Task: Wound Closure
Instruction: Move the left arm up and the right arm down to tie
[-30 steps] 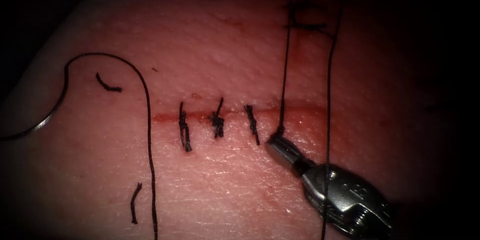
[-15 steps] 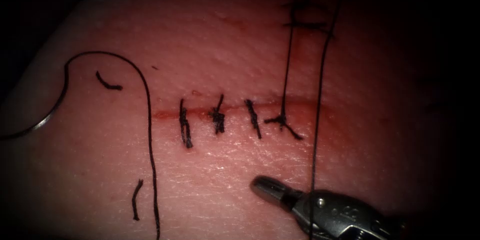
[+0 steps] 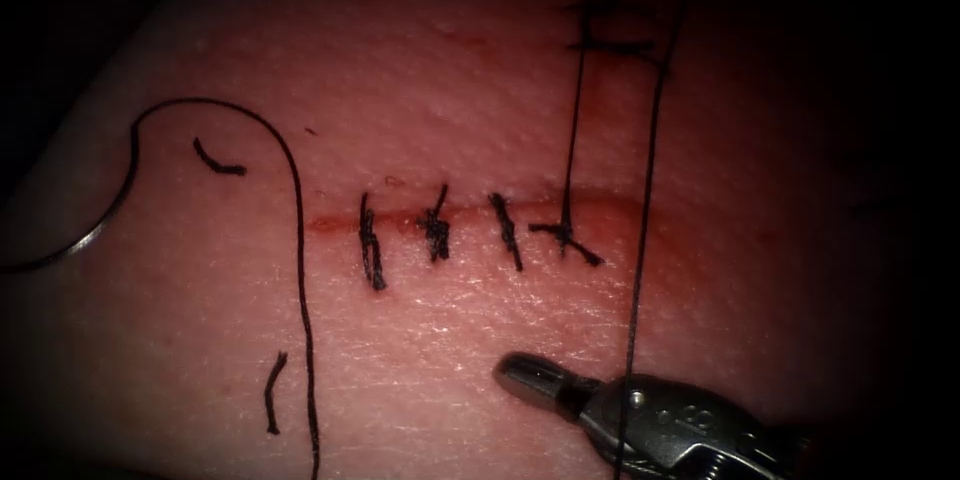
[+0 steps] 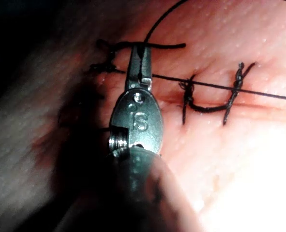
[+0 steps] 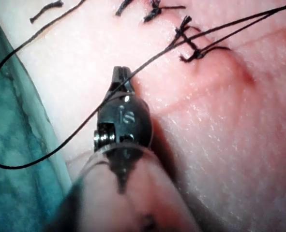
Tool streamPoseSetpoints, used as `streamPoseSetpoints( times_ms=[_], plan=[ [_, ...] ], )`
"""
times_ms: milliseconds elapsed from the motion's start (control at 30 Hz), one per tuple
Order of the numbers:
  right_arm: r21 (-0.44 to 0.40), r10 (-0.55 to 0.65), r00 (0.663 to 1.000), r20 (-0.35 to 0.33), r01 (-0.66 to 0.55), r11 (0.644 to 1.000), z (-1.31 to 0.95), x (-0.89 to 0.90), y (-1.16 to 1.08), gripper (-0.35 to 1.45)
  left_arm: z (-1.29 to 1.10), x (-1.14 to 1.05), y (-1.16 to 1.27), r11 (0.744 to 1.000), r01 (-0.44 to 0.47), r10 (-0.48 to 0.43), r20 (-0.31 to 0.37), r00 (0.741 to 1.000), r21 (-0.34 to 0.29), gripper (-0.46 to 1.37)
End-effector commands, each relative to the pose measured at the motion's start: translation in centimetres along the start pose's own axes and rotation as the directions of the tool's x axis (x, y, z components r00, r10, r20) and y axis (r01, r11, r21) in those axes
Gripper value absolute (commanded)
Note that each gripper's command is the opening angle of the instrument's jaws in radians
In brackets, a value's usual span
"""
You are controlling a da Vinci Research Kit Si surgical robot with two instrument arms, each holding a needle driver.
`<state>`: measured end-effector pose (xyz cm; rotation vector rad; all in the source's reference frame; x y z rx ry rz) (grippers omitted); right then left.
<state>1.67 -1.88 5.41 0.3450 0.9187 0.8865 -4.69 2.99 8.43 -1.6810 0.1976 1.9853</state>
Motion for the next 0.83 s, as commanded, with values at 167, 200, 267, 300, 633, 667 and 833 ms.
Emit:
streamPoseSetpoints(
  times_ms=[167,200,267,300,633,667,833],
  plan=[
    [-0.004,0.006,1.0,-0.002,-0.006,1.0,0.02,0.0,-0.02,-0.35,-0.03,0.04,0.02,1.0,0.004,-0.004,-0.001,1.0,-0.006,-0.35],
    [-0.004,0.006,1.0,-0.002,-0.006,1.0,0.02,0.0,-0.02,-0.35,-0.04,0.05,0.02,1.0,0.005,-0.005,-0.001,1.0,-0.007,-0.35],
    [-0.004,0.006,1.0,-0.002,-0.006,1.0,0.02,0.0,-0.02,-0.35,-0.03,0.06,0.01,1.0,0.006,-0.006,-0.001,1.0,-0.007,-0.35],
    [-0.004,0.006,1.0,-0.002,-0.006,1.0,0.02,0.0,-0.02,-0.35,-0.03,0.06,0.01,1.0,0.006,-0.006,-0.001,1.0,-0.008,-0.35],
    [-0.003,-0.006,1.0,-0.006,0.006,1.0,0.03,0.0,-0.05,-0.35,-0.04,0.06,0.01,1.0,0.006,-0.006,-0.001,1.0,-0.007,-0.35],
    [-0.003,-0.006,1.0,-0.006,0.006,1.0,0.03,0.0,-0.06,-0.35,-0.04,0.06,0.01,1.0,0.006,-0.006,-0.001,1.0,-0.007,-0.35],
    [-0.003,-0.018,1.0,-0.009,0.018,1.0,0.03,0.0,-0.07,-0.35,-0.04,0.06,0.03,1.0,0.006,-0.006,-0.002,1.0,-0.01,-0.35]
  ],
)
